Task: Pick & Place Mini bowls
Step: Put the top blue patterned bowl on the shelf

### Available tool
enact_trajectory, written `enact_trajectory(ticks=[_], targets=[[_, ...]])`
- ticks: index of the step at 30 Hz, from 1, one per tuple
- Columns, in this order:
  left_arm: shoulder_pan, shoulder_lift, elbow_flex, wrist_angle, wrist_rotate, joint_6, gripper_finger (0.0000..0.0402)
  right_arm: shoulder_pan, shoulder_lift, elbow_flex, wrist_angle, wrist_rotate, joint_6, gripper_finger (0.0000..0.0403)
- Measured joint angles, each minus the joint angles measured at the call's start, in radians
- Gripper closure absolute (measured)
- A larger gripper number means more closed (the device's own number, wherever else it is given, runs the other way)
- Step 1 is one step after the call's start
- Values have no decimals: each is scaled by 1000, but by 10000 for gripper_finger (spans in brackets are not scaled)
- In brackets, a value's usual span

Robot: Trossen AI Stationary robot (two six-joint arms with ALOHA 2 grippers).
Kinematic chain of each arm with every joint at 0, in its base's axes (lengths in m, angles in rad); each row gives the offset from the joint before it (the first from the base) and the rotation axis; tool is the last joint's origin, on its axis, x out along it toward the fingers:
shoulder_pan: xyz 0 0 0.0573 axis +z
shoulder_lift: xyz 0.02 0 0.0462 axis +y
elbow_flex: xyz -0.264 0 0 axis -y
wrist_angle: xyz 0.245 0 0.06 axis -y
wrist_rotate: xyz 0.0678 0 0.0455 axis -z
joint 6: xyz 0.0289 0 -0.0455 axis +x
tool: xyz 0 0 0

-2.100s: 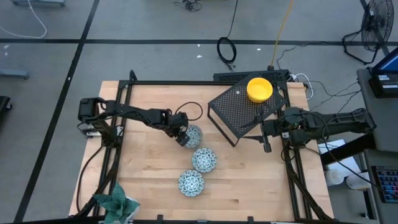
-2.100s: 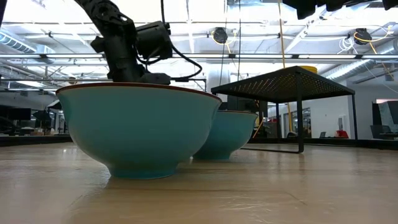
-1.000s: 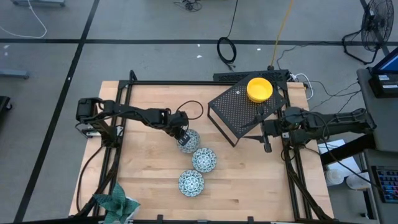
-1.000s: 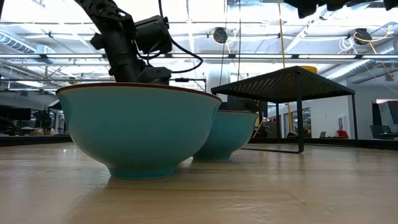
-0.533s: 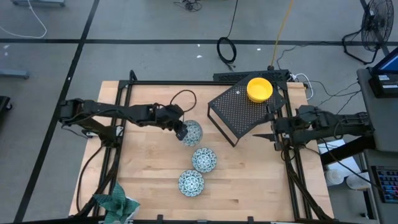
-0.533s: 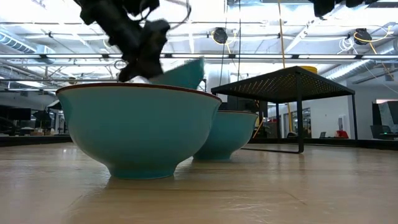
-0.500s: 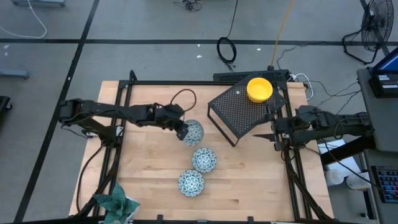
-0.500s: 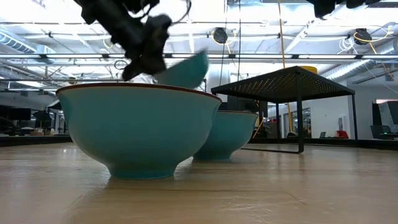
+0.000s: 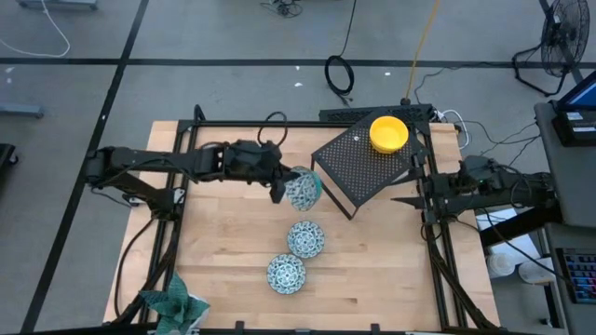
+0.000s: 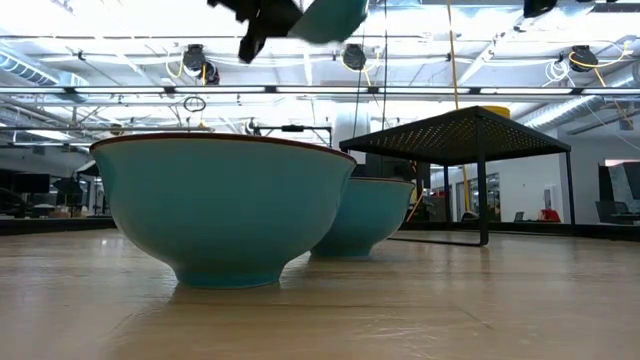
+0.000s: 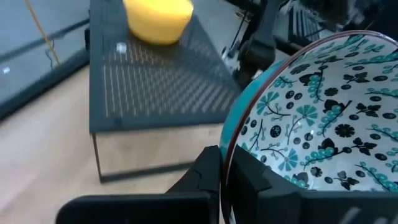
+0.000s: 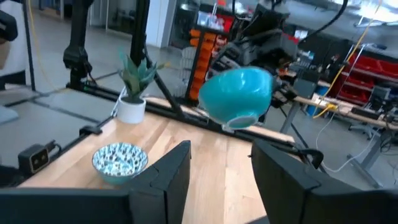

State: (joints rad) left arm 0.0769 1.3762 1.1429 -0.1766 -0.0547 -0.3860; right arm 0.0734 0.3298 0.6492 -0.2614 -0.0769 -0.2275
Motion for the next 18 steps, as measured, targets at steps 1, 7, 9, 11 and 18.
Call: enact_trajectory(ticks=[1, 7, 9, 11, 18], targets=[[0, 7, 43, -35, 0, 12, 389, 0, -6, -5, 7, 0, 1, 247], [24, 92, 312, -226, -9, 80, 392, 0, -9, -17, 11, 5, -5, 248], [43, 132, 406, -294, -17, 91, 392, 0, -9, -17, 14, 5, -5, 248], [66, 176, 492, -357, -18, 94, 392, 0, -9, -17, 15, 5, -5, 248], [153, 354, 704, -519, 24, 96, 392, 0, -8, -17, 17, 5, -5, 248]])
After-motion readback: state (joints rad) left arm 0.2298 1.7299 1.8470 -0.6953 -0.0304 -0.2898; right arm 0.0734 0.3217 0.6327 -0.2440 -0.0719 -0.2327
